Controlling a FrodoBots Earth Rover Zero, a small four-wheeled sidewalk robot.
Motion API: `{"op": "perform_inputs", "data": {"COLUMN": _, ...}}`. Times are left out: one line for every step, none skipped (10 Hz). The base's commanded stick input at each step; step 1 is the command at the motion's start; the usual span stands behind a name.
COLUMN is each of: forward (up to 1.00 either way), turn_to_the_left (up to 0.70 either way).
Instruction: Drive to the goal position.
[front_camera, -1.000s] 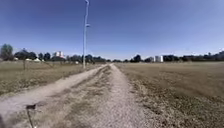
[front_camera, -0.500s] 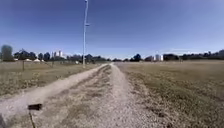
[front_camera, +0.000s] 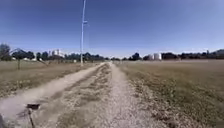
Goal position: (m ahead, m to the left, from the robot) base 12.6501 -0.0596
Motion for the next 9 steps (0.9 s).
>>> {"op": "perform_inputs", "data": {"forward": 0.69, "turn_to_the_left": -0.34}}
{"op": "perform_inputs", "data": {"forward": 0.69, "turn_to_the_left": -0.34}}
{"op": "perform_inputs", "data": {"forward": 0.69, "turn_to_the_left": -0.34}}
{"op": "perform_inputs", "data": {"forward": 0.69, "turn_to_the_left": -0.34}}
{"op": "perform_inputs", "data": {"forward": 0.69, "turn_to_the_left": -0.34}}
{"op": "perform_inputs", "data": {"forward": 0.69, "turn_to_the_left": 0.06}}
{"op": "perform_inputs", "data": {"forward": 0.69, "turn_to_the_left": 0.06}}
{"op": "perform_inputs", "data": {"forward": 0.69, "turn_to_the_left": 0.06}}
{"op": "perform_inputs", "data": {"forward": 0.69, "turn_to_the_left": 0.06}}
